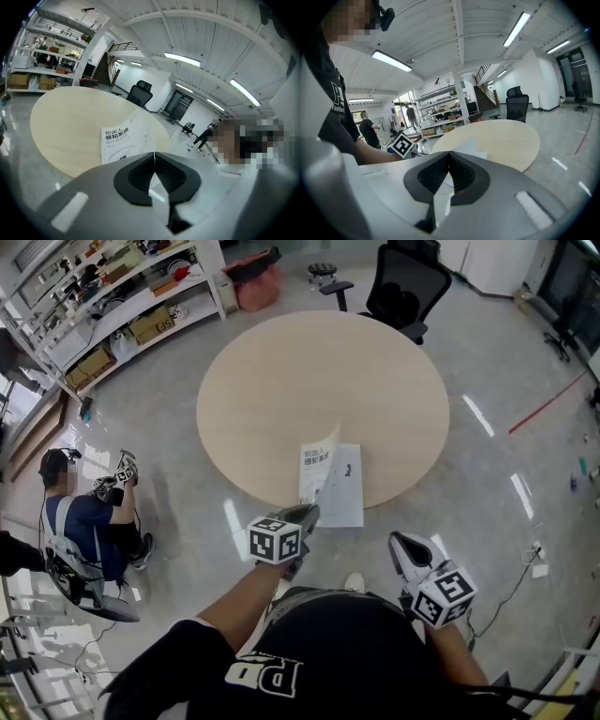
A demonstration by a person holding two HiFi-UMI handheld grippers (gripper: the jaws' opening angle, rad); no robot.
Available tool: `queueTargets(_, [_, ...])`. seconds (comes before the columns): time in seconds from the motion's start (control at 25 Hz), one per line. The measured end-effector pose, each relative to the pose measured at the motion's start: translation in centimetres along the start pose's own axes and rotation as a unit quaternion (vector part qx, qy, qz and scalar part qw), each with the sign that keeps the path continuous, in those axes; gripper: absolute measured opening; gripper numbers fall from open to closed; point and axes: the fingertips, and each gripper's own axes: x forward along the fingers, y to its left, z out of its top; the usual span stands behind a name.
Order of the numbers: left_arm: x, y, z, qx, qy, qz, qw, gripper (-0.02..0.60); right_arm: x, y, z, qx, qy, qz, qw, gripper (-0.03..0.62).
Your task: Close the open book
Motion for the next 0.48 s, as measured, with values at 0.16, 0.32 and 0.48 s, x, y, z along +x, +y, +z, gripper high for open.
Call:
queueTargets(0.16, [2.4, -2.7, -0.5, 0.082, 0.035, 0.005, 0.996, 0.014, -1.8, -2.2, 0.5, 0.011, -0.006, -0.016, 1.0, 0.009])
queueTargets(0.32, [4.0, -6.2, -1.8, 0.176, 0.08, -0.032, 0.9806, 0.075, -2.3, -3.1, 1.4, 0.016, -0.008, -0.021, 1.0, 0.009])
queueTargets(0.48, [3.7, -9.0, -3.7, 0.195, 0.116, -0.1, 0.9688, 0.095, -1.5, -2.6, 1.6, 0.016, -0.004, -0.013, 1.0, 0.009])
